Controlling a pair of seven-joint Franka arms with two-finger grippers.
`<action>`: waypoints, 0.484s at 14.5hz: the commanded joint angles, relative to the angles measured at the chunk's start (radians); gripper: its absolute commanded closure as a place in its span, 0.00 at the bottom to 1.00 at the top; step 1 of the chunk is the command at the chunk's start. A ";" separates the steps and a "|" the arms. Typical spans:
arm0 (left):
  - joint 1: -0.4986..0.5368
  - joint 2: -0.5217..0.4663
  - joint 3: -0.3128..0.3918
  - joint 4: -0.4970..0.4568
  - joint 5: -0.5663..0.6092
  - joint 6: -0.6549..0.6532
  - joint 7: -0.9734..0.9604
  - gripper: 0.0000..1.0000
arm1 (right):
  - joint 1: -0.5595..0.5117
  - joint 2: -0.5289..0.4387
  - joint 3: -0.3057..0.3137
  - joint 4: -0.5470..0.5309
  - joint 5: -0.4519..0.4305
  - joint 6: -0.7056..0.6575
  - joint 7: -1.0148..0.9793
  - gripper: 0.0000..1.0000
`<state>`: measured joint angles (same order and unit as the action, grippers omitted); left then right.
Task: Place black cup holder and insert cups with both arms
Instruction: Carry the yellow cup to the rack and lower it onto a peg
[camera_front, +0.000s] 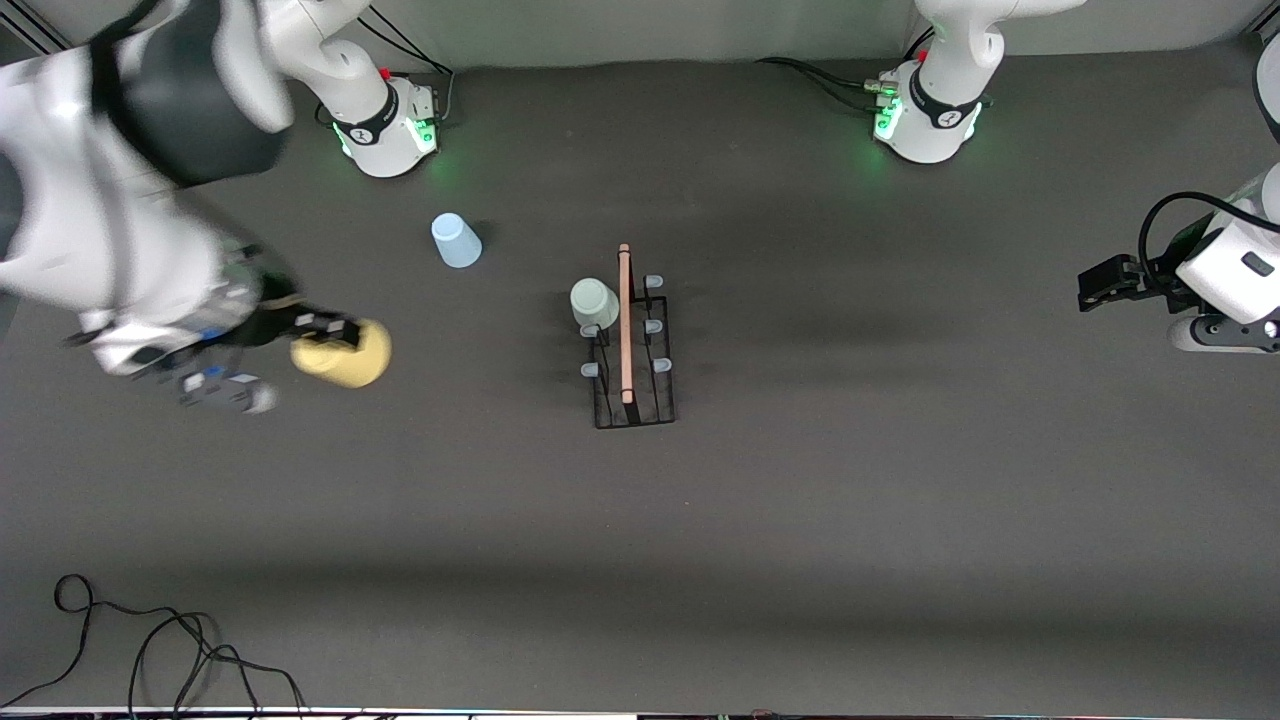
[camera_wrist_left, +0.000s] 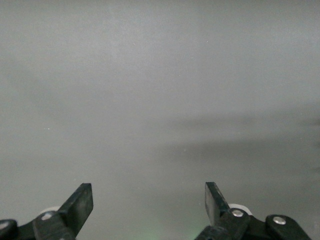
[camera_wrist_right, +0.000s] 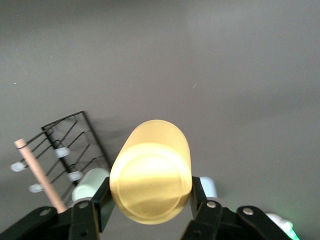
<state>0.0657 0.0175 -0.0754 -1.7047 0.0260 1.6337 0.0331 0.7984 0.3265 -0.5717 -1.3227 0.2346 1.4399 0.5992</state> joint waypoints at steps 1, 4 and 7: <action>0.003 -0.002 -0.003 0.003 0.012 -0.003 0.014 0.00 | 0.149 0.006 0.001 -0.026 0.000 0.058 0.389 1.00; 0.003 -0.002 -0.003 0.003 0.012 -0.002 0.014 0.00 | 0.258 0.072 0.001 -0.013 0.068 0.140 0.698 1.00; 0.003 -0.002 -0.003 0.003 0.011 -0.002 0.014 0.00 | 0.331 0.140 0.001 -0.015 0.058 0.256 0.823 1.00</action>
<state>0.0658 0.0175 -0.0753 -1.7046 0.0260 1.6338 0.0331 1.1115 0.4204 -0.5565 -1.3456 0.2770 1.6395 1.3508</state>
